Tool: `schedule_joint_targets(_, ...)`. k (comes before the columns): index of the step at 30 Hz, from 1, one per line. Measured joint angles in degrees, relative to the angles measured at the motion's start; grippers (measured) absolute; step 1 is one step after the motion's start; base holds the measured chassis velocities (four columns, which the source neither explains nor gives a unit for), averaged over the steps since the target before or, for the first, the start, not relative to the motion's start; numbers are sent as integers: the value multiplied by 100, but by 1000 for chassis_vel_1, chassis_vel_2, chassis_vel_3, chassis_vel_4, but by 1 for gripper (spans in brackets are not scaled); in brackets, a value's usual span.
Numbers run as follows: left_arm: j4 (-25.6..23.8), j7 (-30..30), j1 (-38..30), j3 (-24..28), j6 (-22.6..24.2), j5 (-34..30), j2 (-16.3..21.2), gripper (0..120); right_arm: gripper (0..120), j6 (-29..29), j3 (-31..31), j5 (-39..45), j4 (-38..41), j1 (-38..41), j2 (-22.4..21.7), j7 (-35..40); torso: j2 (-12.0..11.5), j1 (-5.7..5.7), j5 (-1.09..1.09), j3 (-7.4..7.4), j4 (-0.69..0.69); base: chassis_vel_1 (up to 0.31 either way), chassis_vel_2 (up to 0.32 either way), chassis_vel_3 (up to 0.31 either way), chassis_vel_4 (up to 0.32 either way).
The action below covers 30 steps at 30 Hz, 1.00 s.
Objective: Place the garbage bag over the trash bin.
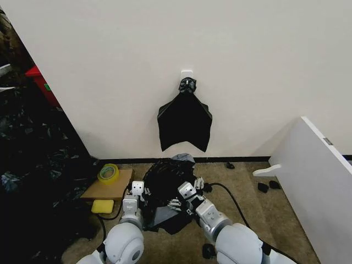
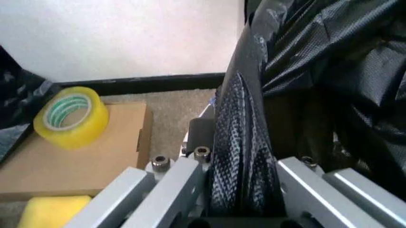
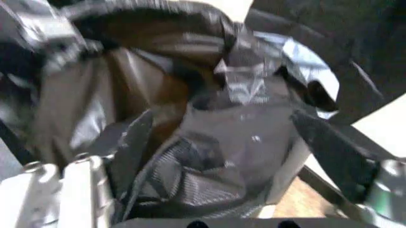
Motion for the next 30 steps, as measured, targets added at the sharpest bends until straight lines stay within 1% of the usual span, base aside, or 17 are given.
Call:
schedule_joint_targets(2,-17,16,0,-1,-30,0,4,1,72,-113,-30,-172,-30,-5,9,40,0,0,0,0,0,0,0,0,0)
schedule_joint_targets(3,-17,16,0,-1,-30,0,4,1,72,-113,-30,-172,-30,-5,9,40,0,0,0,0,0,0,0,0,0)
schedule_joint_targets(5,-33,25,2,-14,-49,0,28,1,59,-215,-38,-252,-11,-33,-20,73,0,0,0,0,0,0,0,0,0)
schedule_joint_targets(7,-34,25,3,-19,-54,0,31,1,57,-225,-38,-278,-3,-41,-33,76,0,0,0,0,0,0,0,0,0)
schedule_joint_targets(9,-42,29,11,-41,-70,0,31,1,46,-235,-29,-325,8,-72,-67,86,0,0,0,0,0,0,0,0,0)
schedule_joint_targets(10,-43,29,16,-52,-75,1,29,1,43,-236,-21,-326,16,-85,-82,92,0,0,0,0,0,0,0,0,0)
schedule_joint_targets(11,-43,29,16,-52,-75,1,29,1,43,-236,-21,-326,16,-85,-82,92,0,0,0,0,0,0,0,0,0)
schedule_joint_targets(14,-43,38,18,-68,-102,1,24,1,26,-238,18,-300,25,-114,-172,92,0,0,0,0,0,0,0,0,0)
schedule_joint_targets(15,-43,38,18,-68,-102,1,24,1,26,-238,18,-300,25,-114,-172,92,0,0,0,0,0,0,0,0,0)
schedule_joint_targets(17,-43,50,16,-69,-113,2,21,1,16,-238,66,-273,-15,-119,-196,87,0,0,0,0,0,0,0,0,0)
schedule_joint_targets(18,-47,54,16,-73,-118,1,23,1,14,-238,90,-248,-38,-123,-204,88,0,0,0,0,0,0,0,0,0)
schedule_joint_targets(19,-47,54,16,-73,-118,1,23,1,14,-238,90,-248,-38,-123,-204,88,0,0,0,0,0,0,0,0,0)
schedule_joint_targets(20,-65,67,20,-92,-132,2,32,1,7,-238,115,-191,-59,-126,-223,97,0,0,0,0,0,0,0,0,0)
schedule_joint_targets(22,-86,90,37,-142,-169,1,54,1,0,-238,160,-109,-68,-137,-238,120,0,0,1,0,0,0,0,0,0)
schedule_joint_targets(24,-89,101,47,-166,-179,1,64,1,0,-237,185,-72,-61,-144,-238,131,0,0,1,0,0,0,0,0,0)
schedule_joint_targets(26,-90,115,71,-241,-200,-1,77,1,0,-234,282,153,113,-188,-223,176,0,0,0,0,0,0,0,0,0)
schedule_joint_targets(30,-90,117,93,-305,-225,-2,80,1,0,-230,426,291,336,-272,-283,227,0,0,0,0,1,0,0,0,0)
